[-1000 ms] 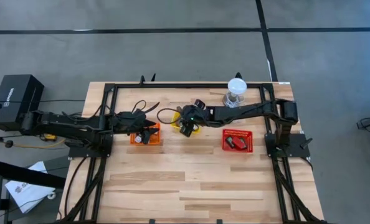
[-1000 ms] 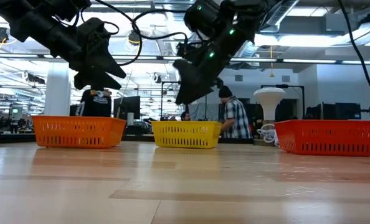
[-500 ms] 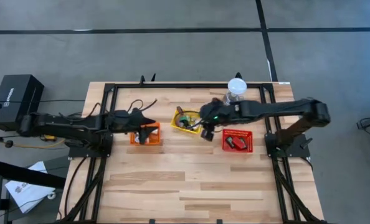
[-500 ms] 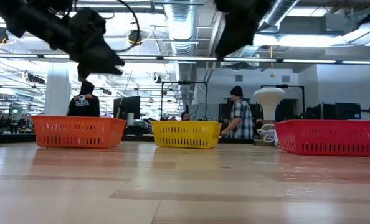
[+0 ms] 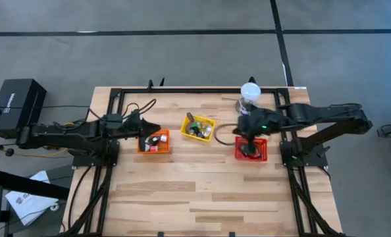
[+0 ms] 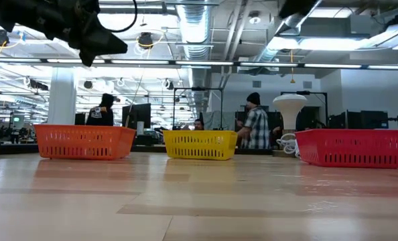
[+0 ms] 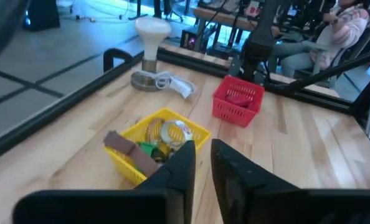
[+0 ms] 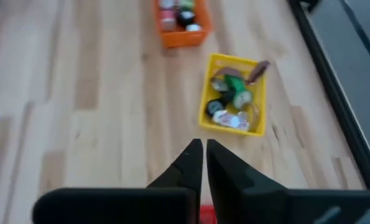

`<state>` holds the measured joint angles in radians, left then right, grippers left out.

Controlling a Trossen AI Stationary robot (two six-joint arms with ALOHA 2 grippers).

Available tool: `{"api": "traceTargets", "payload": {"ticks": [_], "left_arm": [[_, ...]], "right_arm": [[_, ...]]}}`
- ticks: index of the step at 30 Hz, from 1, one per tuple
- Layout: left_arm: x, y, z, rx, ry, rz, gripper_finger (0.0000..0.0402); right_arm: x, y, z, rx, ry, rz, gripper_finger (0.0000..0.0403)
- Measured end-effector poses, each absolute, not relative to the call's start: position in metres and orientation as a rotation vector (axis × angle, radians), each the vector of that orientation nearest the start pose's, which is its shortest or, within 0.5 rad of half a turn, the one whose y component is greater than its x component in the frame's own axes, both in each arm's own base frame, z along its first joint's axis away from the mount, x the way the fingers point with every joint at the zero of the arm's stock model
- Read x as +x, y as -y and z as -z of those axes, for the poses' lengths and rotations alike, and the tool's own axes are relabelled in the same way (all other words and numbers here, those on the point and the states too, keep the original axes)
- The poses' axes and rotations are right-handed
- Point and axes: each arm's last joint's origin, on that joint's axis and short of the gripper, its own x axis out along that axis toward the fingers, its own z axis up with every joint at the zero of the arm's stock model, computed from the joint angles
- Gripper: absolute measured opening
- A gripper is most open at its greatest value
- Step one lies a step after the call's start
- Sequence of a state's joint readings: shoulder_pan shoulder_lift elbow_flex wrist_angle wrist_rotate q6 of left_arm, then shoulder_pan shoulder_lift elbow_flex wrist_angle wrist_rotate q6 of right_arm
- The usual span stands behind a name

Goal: Pick & Place Office items
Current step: Return to Home Position

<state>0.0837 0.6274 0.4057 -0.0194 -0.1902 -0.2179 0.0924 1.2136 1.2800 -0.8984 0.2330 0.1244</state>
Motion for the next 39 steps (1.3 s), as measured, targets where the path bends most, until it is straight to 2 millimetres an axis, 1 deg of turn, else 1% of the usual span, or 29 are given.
{"api": "traceTargets", "payload": {"ticks": [5, 7, 10, 12, 14, 17, 20, 22, 24, 26, 31, 35, 37, 39], "left_arm": [[0.148, -0.018, -0.243, -0.126, -0.201, -0.288, 0.0029], [0.147, -0.018, -0.245, -0.096, -0.188, -0.283, 0.0024], [0.142, -0.017, -0.252, -0.023, -0.132, -0.275, 0.0019], [0.138, -0.017, -0.259, 0.047, -0.077, -0.269, 0.0016], [0.134, -0.017, -0.267, 0.103, -0.013, -0.269, 0.0014], [0.129, -0.015, -0.272, 0.163, 0.037, -0.221, 0.0011], [0.125, -0.012, -0.273, 0.216, 0.065, -0.148, 0.0010], [0.122, -0.012, -0.270, 0.233, 0.068, -0.138, 0.0010], [0.120, -0.012, -0.265, 0.234, 0.073, -0.143, 0.0010], [0.119, -0.013, -0.257, 0.234, 0.077, -0.151, 0.0008], [0.116, -0.012, -0.234, 0.232, 0.073, -0.150, 0.0007], [0.115, -0.012, -0.220, 0.232, 0.103, -0.154, 0.0007], [0.113, -0.012, -0.215, 0.234, 0.119, -0.157, 0.0007], [0.113, -0.012, -0.209, 0.231, 0.127, -0.158, 0.0007]], "right_arm": [[0.193, -0.027, -0.371, -0.115, -0.808, 0.007, 0.0022], [0.179, -0.030, -0.376, -0.136, -0.757, -0.064, 0.0021], [0.160, -0.031, -0.372, -0.177, -0.626, -0.149, 0.0017], [0.149, -0.030, -0.363, -0.197, -0.513, -0.185, 0.0014], [0.141, -0.028, -0.349, -0.199, -0.405, -0.201, 0.0012], [0.135, -0.025, -0.320, -0.198, -0.310, -0.213, 0.0011], [0.130, -0.023, -0.288, -0.209, -0.248, -0.217, 0.0011], [0.122, -0.021, -0.272, -0.199, -0.184, -0.208, 0.0011], [0.113, -0.018, -0.267, -0.197, -0.066, -0.191, 0.0011], [0.105, -0.016, -0.256, -0.213, 0.021, -0.175, 0.0011], [0.089, -0.013, -0.237, -0.166, 0.175, -0.159, 0.0010], [0.083, -0.014, -0.218, -0.160, 0.211, -0.221, 0.0010], [0.084, -0.016, -0.214, -0.177, 0.196, -0.253, 0.0010], [0.084, -0.016, -0.215, -0.188, 0.205, -0.258, 0.0010]]}}
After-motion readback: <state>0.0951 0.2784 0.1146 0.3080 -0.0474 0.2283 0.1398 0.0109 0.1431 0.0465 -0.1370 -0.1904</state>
